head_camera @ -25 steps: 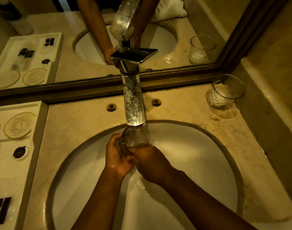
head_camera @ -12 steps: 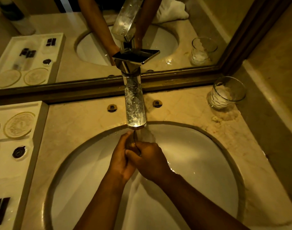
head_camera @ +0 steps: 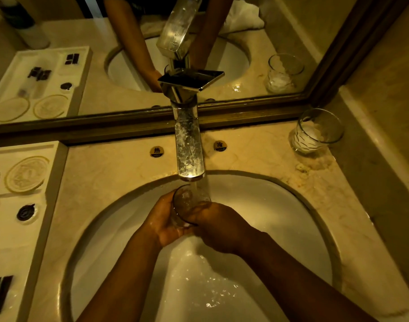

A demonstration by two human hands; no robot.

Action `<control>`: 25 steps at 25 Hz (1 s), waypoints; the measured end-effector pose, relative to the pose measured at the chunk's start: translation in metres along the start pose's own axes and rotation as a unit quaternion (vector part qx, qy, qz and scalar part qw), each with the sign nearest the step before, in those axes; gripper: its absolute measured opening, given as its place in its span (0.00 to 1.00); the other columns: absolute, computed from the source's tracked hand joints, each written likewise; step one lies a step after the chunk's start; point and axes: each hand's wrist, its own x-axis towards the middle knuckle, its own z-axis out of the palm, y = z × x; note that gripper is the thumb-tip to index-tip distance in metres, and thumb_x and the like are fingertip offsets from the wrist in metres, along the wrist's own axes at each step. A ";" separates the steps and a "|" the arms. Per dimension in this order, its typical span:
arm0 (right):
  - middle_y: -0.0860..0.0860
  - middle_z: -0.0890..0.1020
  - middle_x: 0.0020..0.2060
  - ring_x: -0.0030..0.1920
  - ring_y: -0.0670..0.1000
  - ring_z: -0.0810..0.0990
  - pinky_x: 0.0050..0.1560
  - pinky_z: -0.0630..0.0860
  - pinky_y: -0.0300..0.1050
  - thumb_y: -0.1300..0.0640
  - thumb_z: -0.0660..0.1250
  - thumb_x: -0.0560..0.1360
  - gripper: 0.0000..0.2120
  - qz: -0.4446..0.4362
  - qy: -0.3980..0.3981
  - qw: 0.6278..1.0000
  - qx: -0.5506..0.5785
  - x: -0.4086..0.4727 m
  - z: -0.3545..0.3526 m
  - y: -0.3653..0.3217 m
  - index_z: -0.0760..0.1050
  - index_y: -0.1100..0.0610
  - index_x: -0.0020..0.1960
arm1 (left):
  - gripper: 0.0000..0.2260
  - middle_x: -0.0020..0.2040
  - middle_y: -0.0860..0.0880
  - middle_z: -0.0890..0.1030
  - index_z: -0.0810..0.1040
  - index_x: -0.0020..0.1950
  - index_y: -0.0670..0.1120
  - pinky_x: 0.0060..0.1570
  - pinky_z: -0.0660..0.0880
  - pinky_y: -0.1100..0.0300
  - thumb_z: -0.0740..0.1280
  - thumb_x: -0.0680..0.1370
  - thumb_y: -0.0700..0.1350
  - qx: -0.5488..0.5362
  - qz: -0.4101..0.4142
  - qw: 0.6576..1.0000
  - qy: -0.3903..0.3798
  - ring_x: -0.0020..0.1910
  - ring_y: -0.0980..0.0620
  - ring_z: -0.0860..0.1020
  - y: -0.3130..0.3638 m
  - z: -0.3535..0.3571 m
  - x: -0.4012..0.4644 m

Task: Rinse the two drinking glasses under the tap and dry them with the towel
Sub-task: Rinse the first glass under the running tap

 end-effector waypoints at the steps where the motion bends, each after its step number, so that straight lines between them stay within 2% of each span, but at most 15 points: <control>1: 0.54 0.82 0.59 0.58 0.58 0.80 0.58 0.78 0.51 0.58 0.66 0.76 0.19 0.030 0.010 0.999 0.028 0.000 0.001 0.000 0.76 0.49 0.67 | 0.15 0.47 0.41 0.86 0.85 0.52 0.43 0.40 0.81 0.53 0.65 0.78 0.52 -0.025 0.031 0.999 0.005 0.41 0.45 0.86 -0.002 0.003 0.003; 4: 0.52 0.85 0.49 0.50 0.53 0.82 0.53 0.79 0.52 0.49 0.63 0.77 0.12 0.153 0.041 0.964 0.216 0.005 0.000 -0.009 0.81 0.50 0.56 | 0.12 0.46 0.42 0.85 0.84 0.51 0.43 0.44 0.81 0.55 0.64 0.80 0.49 -0.089 0.116 0.989 0.000 0.43 0.47 0.85 -0.012 0.012 0.011; 6: 0.51 0.85 0.44 0.46 0.51 0.83 0.51 0.79 0.54 0.43 0.62 0.77 0.15 0.207 0.069 0.933 0.288 0.011 0.001 -0.019 0.81 0.50 0.52 | 0.13 0.44 0.43 0.83 0.84 0.52 0.44 0.48 0.79 0.54 0.62 0.81 0.48 -0.125 0.141 0.982 -0.009 0.43 0.48 0.84 -0.017 0.016 0.011; 8: 0.52 0.85 0.43 0.46 0.52 0.83 0.50 0.80 0.53 0.41 0.62 0.78 0.16 0.227 0.120 0.932 0.256 0.018 0.003 -0.029 0.81 0.51 0.51 | 0.14 0.46 0.44 0.84 0.83 0.56 0.45 0.52 0.78 0.54 0.60 0.83 0.49 -0.146 0.155 0.977 -0.015 0.47 0.48 0.83 -0.021 0.018 0.011; 10: 0.55 0.85 0.46 0.48 0.55 0.83 0.50 0.79 0.51 0.44 0.60 0.80 0.16 0.220 0.167 0.949 0.155 0.023 0.004 -0.036 0.80 0.54 0.54 | 0.15 0.51 0.43 0.85 0.82 0.60 0.46 0.57 0.77 0.51 0.59 0.83 0.51 -0.154 0.146 0.977 -0.020 0.52 0.46 0.83 -0.023 0.018 0.011; 12: 0.57 0.83 0.51 0.51 0.59 0.81 0.50 0.76 0.51 0.52 0.56 0.82 0.15 0.177 0.118 0.977 0.023 0.026 0.004 -0.038 0.78 0.58 0.58 | 0.17 0.56 0.42 0.85 0.82 0.62 0.46 0.61 0.75 0.48 0.62 0.81 0.54 -0.152 0.118 0.981 -0.015 0.55 0.44 0.84 -0.023 0.015 0.009; 14: 0.58 0.83 0.52 0.53 0.60 0.81 0.51 0.76 0.53 0.58 0.55 0.81 0.15 0.113 0.061 0.991 -0.047 0.026 0.001 -0.037 0.78 0.61 0.58 | 0.22 0.57 0.41 0.85 0.85 0.60 0.45 0.64 0.75 0.47 0.66 0.75 0.59 -0.164 0.077 0.983 -0.029 0.56 0.43 0.84 -0.021 0.010 0.005; 15: 0.58 0.83 0.51 0.51 0.60 0.82 0.50 0.78 0.53 0.59 0.56 0.80 0.15 0.072 0.076 0.993 -0.055 0.023 -0.001 -0.037 0.80 0.61 0.58 | 0.23 0.55 0.41 0.86 0.86 0.56 0.44 0.61 0.77 0.49 0.66 0.74 0.61 -0.169 0.057 0.983 -0.038 0.53 0.44 0.85 -0.019 0.006 0.002; 17: 0.58 0.85 0.48 0.47 0.59 0.84 0.48 0.81 0.50 0.59 0.58 0.76 0.16 0.011 0.099 0.995 -0.017 0.019 -0.004 -0.032 0.82 0.60 0.57 | 0.23 0.43 0.44 0.87 0.88 0.45 0.42 0.44 0.81 0.55 0.66 0.73 0.61 -0.158 0.025 0.986 -0.039 0.40 0.47 0.84 -0.014 0.001 -0.002; 19: 0.58 0.85 0.52 0.51 0.60 0.84 0.53 0.81 0.50 0.62 0.62 0.74 0.17 -0.015 0.066 0.997 0.038 0.012 -0.004 -0.023 0.80 0.59 0.61 | 0.21 0.33 0.46 0.83 0.86 0.38 0.42 0.29 0.73 0.62 0.66 0.70 0.59 -0.109 -0.008 0.994 -0.015 0.29 0.51 0.76 -0.008 -0.003 -0.002; 20: 0.57 0.84 0.55 0.54 0.60 0.83 0.55 0.80 0.50 0.64 0.65 0.74 0.18 -0.013 0.052 0.998 0.034 0.008 -0.003 -0.022 0.79 0.57 0.63 | 0.19 0.33 0.46 0.82 0.86 0.37 0.43 0.28 0.71 0.63 0.66 0.70 0.58 -0.092 -0.011 0.996 -0.010 0.27 0.51 0.76 -0.006 -0.002 -0.002; 21: 0.56 0.84 0.56 0.55 0.60 0.82 0.55 0.79 0.50 0.64 0.66 0.74 0.19 -0.002 0.059 0.998 0.018 0.005 -0.003 -0.022 0.79 0.54 0.63 | 0.18 0.35 0.45 0.83 0.87 0.38 0.43 0.31 0.72 0.62 0.67 0.70 0.56 -0.090 -0.001 0.996 -0.012 0.30 0.49 0.78 -0.004 0.000 -0.003; 23: 0.54 0.83 0.56 0.54 0.59 0.81 0.53 0.77 0.50 0.59 0.64 0.77 0.15 0.045 0.096 0.994 0.018 0.003 0.000 -0.023 0.78 0.52 0.63 | 0.14 0.42 0.43 0.85 0.87 0.43 0.43 0.44 0.77 0.55 0.68 0.70 0.51 -0.127 0.051 0.991 0.002 0.40 0.46 0.82 -0.005 0.008 0.000; 25: 0.56 0.83 0.54 0.52 0.59 0.81 0.52 0.77 0.50 0.55 0.60 0.79 0.15 0.040 0.143 0.988 0.036 0.009 0.004 -0.026 0.77 0.55 0.63 | 0.12 0.43 0.43 0.84 0.84 0.47 0.43 0.52 0.77 0.53 0.66 0.72 0.49 -0.186 0.097 0.978 0.007 0.42 0.46 0.83 -0.008 0.015 0.001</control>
